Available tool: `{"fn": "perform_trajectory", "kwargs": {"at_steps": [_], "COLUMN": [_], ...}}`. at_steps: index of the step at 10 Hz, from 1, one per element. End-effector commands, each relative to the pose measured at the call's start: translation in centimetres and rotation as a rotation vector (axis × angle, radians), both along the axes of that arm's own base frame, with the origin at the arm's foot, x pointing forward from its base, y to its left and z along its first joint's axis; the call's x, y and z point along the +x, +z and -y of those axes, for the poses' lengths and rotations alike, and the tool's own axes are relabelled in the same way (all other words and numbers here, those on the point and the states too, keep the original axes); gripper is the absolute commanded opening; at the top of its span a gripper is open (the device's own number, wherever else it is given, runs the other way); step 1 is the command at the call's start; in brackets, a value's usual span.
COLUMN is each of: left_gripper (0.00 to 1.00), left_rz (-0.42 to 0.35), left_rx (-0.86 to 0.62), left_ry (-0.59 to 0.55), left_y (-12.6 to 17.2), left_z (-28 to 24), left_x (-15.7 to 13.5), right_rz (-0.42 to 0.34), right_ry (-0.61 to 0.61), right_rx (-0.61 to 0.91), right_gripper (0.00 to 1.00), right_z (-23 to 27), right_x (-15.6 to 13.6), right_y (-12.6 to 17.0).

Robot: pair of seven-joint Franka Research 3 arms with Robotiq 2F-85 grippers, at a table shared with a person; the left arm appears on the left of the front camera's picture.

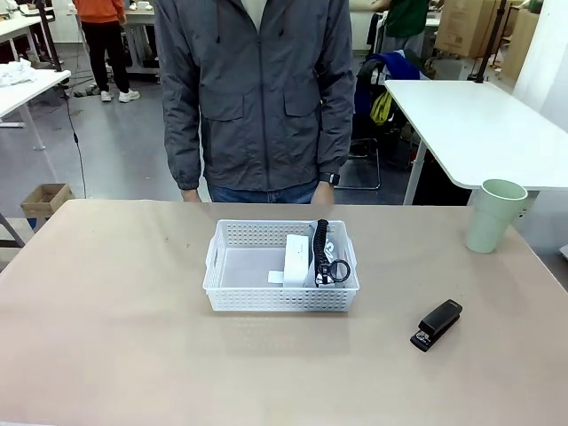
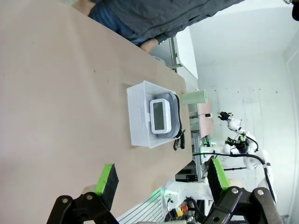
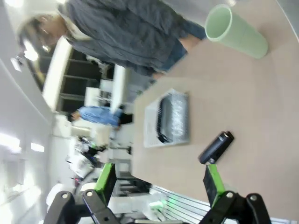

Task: Efficiently arrange items inside the basket to fit them all.
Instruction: Pick up the Stapler and place it inside the Organizing basket.

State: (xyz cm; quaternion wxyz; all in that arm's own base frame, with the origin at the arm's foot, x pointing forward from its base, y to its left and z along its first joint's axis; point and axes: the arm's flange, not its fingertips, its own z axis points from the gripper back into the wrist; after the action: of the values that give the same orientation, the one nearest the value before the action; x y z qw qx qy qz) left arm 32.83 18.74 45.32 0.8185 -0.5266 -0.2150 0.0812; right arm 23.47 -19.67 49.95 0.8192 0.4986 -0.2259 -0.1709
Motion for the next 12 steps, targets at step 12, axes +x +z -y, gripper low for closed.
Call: {"fn": "perform_trajectory", "kwargs": {"at_steps": [12], "left_gripper": [1.0], "left_rz": [0.01], "left_rx": [-0.021], "left_ry": [0.007], "left_y": [0.2], "left_z": [0.1], "left_x": [-0.1], "right_rz": [-0.316], "right_ry": [0.471], "right_rx": [-1.038], "right_gripper": [1.0], "right_z": [-30.6], "right_x": [3.8], "right_y": [-11.3]}}
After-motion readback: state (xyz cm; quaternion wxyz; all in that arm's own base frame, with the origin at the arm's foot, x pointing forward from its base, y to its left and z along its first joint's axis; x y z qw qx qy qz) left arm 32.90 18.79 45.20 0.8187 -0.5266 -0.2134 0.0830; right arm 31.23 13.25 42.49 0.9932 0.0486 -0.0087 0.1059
